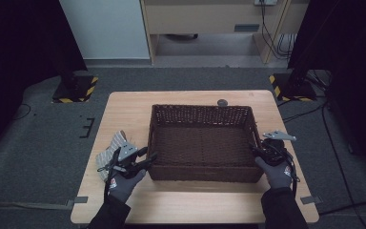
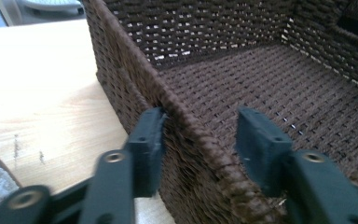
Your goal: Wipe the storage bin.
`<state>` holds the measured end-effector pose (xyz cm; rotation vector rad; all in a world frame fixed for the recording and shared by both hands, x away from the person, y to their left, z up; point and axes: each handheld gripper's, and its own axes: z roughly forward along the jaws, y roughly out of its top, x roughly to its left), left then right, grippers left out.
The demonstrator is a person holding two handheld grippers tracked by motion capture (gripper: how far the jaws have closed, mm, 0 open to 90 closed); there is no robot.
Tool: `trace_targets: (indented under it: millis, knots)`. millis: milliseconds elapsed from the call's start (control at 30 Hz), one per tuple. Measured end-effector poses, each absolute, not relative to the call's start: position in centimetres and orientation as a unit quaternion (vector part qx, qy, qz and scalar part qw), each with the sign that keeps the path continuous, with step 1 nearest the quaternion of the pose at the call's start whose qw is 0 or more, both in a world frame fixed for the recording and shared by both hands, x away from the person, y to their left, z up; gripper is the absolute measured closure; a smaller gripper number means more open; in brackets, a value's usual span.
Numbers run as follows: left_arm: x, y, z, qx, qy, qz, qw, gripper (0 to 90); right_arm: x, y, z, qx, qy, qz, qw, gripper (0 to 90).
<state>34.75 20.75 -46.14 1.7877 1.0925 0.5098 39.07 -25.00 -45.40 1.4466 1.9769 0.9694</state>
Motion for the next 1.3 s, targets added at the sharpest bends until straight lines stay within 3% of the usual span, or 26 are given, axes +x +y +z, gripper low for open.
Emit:
trace_targets:
  millis: [233,567,1067,1300]
  knots:
    - [33.9,22.3,-45.2,0.721,0.444,0.219,0.484,36.7,38.7,-25.2,-45.3,0.537,0.722,0.355,0.253,62.6]
    - [32.7,25.2,-44.2,0.712,0.442,0.231,0.495,33.9,37.6,-25.9,-45.3,0.54,0.721,0.352,0.253,61.7]
    - [34.6,31.7,-46.7,0.697,0.516,0.29,0.405,27.5,37.4,-25.9,-44.6,0.533,0.718,0.361,0.264,51.1]
    - [36.3,32.7,-48.9,0.706,0.533,0.265,0.385,26.1,37.7,-25.8,-44.2,0.525,0.72,0.368,0.265,48.8]
